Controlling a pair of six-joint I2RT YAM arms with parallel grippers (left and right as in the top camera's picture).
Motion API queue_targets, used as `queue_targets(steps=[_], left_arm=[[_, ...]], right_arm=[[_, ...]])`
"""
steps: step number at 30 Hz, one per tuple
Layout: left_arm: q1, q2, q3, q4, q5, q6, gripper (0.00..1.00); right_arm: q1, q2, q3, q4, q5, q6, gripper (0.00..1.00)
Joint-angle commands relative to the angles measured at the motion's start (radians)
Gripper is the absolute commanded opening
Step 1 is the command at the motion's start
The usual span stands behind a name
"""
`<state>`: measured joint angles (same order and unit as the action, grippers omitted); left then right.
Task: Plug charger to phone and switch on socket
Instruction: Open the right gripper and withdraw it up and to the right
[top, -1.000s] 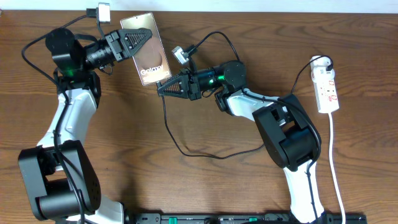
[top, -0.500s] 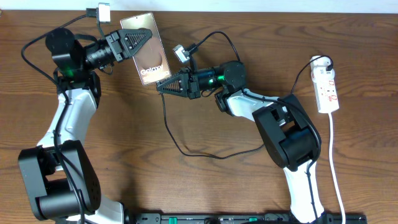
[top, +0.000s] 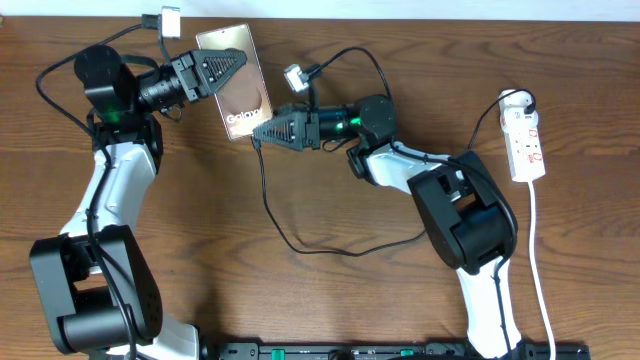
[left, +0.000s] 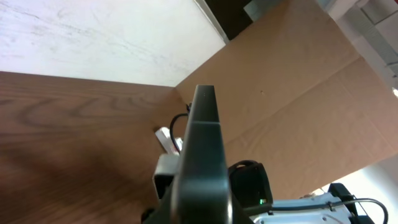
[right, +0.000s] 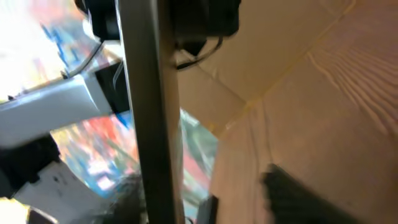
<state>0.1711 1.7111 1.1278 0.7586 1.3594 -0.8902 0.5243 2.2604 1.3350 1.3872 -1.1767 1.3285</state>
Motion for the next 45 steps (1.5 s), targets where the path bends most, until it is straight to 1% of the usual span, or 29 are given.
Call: queue_targets(steps=[1,3,8,11,13,15,17,22,27,31,33,36,39,41,43,45], left_arm=[[0.036,0.003,0.002,0.006,0.008,0.003,0.07],[0.061,0.003,0.002,0.006,-0.003,0.003,0.08],[0.133,0.003,0.002,-0.027,-0.013,0.003,0.07],[0.178,0.003,0.002,-0.093,-0.006,0.003,0.07],[0.199,0.003,0.002,-0.138,0.007,0.003,0.07],[0.213,0.003,0.002,-0.162,0.029,0.011,0.07],[0.223,0.003,0.002,-0.176,0.052,0.036,0.08],[0.226,0.003,-0.007,-0.175,0.067,0.038,0.07],[0.226,0.003,-0.011,-0.175,0.073,0.045,0.07],[0.226,0.003,-0.011,-0.177,0.074,0.060,0.07],[0.226,0.003,-0.011,-0.183,0.074,0.068,0.07],[0.225,0.003,-0.011,-0.228,0.073,0.108,0.07],[0.224,0.003,-0.011,-0.349,0.070,0.208,0.08],[0.219,0.003,-0.011,-0.474,0.055,0.305,0.07],[0.208,0.003,-0.011,-0.615,0.008,0.409,0.08],[0.193,0.003,-0.011,-0.761,-0.075,0.509,0.08]], right_arm=[[-0.006,0.001,0.011,0.004,0.027,-0.019,0.87],[-0.006,0.001,0.011,0.004,0.013,-0.026,0.99],[-0.006,0.001,0.011,0.004,-0.010,-0.029,0.99],[-0.007,0.001,0.011,0.000,-0.022,-0.068,0.99],[-0.009,0.001,0.011,-0.038,-0.030,-0.099,0.99],[-0.014,0.001,0.011,-0.114,-0.029,-0.134,0.99],[-0.021,0.001,0.011,-0.238,-0.026,-0.189,0.99],[-0.041,0.001,0.011,-0.513,-0.002,-0.352,0.99],[-0.069,-0.016,0.011,-0.770,0.090,-0.484,0.99],[-0.090,-0.085,0.011,-1.034,0.205,-0.648,0.99],[-0.095,-0.152,0.011,-1.208,0.313,-0.755,0.99],[-0.095,-0.269,0.011,-1.425,0.513,-0.854,0.99],[-0.090,-0.382,0.011,-1.590,0.731,-0.875,0.99],[-0.085,-0.448,0.011,-1.677,0.864,-0.873,0.99],[-0.077,-0.501,0.011,-1.738,0.960,-0.862,0.99],[-0.071,-0.546,0.011,-1.779,1.020,-0.851,0.99]])
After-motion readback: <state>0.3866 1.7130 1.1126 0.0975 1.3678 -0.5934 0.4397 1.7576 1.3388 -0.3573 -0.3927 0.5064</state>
